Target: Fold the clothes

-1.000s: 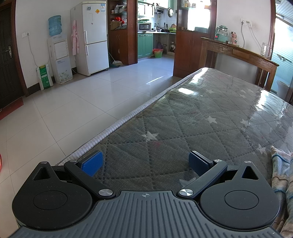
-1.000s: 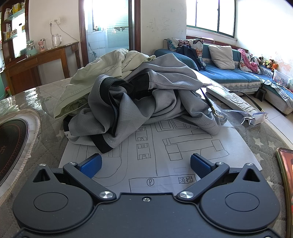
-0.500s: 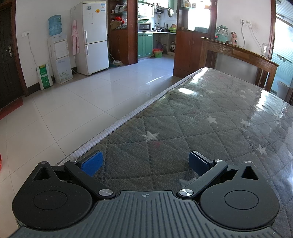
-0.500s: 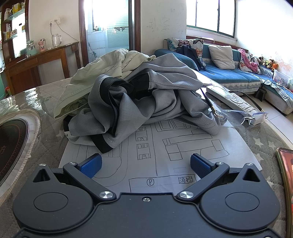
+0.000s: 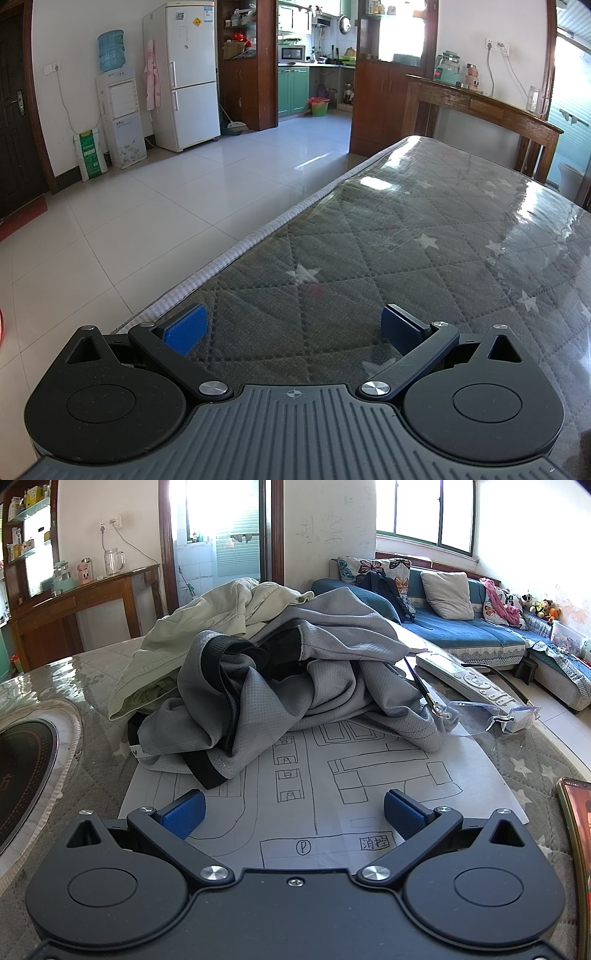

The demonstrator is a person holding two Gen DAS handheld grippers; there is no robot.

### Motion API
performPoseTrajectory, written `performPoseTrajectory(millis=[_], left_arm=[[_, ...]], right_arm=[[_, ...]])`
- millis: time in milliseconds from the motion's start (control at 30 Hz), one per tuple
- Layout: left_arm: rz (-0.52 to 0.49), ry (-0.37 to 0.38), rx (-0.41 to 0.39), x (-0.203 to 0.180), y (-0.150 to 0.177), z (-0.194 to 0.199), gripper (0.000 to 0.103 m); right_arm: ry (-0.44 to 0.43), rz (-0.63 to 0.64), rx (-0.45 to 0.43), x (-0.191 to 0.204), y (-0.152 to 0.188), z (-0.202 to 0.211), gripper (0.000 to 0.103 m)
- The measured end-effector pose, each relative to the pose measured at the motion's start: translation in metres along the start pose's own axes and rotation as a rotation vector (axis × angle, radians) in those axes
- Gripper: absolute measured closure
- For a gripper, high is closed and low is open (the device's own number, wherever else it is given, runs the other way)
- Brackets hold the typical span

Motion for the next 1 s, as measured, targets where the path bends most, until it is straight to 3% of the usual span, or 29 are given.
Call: performPoseTrajectory(millis=[1000], left_arm=[[0.001, 0.001, 0.0, -0.0019, -0.0011, 0.0003, 0.001]], right_arm=[[0.0, 0.0, 0.0, -0.0003, 0.0, 0.0, 0.0]])
Point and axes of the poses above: each gripper's, at about its wrist camera, not at the fingertips, and z roughly against the way its jaws point, x to its left, y to its underside, the point moved 6 cm from there along -z, roughly the way its jaws point, and after that the axes turned 2 degrees about -y, right-handed, at the moved point
